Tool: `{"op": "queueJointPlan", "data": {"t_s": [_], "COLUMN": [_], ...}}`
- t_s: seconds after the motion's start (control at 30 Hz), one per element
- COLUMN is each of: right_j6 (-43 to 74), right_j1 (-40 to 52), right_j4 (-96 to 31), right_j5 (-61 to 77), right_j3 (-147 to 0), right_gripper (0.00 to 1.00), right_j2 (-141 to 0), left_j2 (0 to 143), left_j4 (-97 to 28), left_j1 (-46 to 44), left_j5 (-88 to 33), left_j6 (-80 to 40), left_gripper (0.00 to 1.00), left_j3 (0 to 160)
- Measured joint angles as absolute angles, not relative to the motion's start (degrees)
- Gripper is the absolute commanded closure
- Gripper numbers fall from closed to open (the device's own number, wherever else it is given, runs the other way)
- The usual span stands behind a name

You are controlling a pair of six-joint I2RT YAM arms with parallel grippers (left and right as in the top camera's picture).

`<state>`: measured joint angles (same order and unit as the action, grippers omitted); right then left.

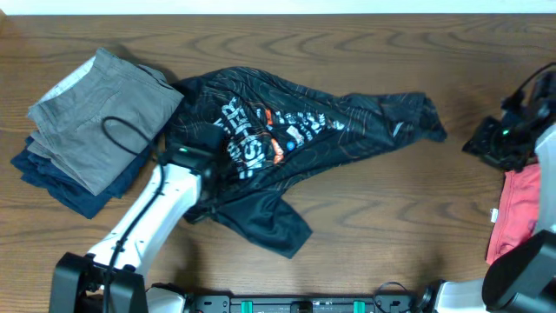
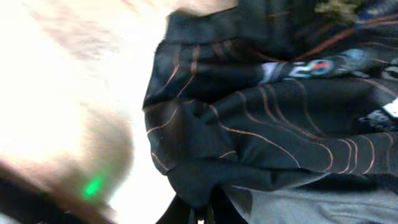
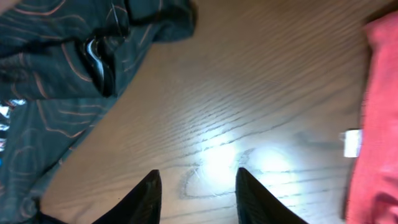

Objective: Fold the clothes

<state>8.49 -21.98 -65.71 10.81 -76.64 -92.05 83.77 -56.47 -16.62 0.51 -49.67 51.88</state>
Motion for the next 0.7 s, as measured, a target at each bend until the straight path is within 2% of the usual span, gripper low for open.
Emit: {"op": "queueJointPlan", "data": {"t_s": [0.1,0.17,0.37,0.57,0.7], "right_j6": [8.2,6.9,5.8,4.9,4.7], "right_j1": [-19.7,-16.9,-5.8,4.6,7.4], "right_j4": [-60.8,-55.7,-42.8,-36.1,-36.0], "right_j5": [12.0,13.6,13.3,9.6,8.7], "right_j3": [-72.4,-69.5,-66.1,-65.9,-65.7], "right_gripper": [0.64,0.55,0.37,0.34,0.33], "right_j2": [-92.2,-92.4,-93.7,-100.4,-105.4], "left_j2": [83.8,83.8,83.8,83.8,83.8], "left_j4": [-57.1,-57.1,-56.8,-56.3,-56.1], "left_j1": [-14.7,-14.7,-15.3,-16.3,-16.3], "left_j5": [0.6,0.6,0.6,0.6,0.6], "left_j6": [-48.5,-47.9,-47.5,-47.5,-47.5], "left_gripper": [0.94,0.94,0.94,0.94,0.94], "left_j3": [51.9,51.8,51.3,51.2,51.2]}}
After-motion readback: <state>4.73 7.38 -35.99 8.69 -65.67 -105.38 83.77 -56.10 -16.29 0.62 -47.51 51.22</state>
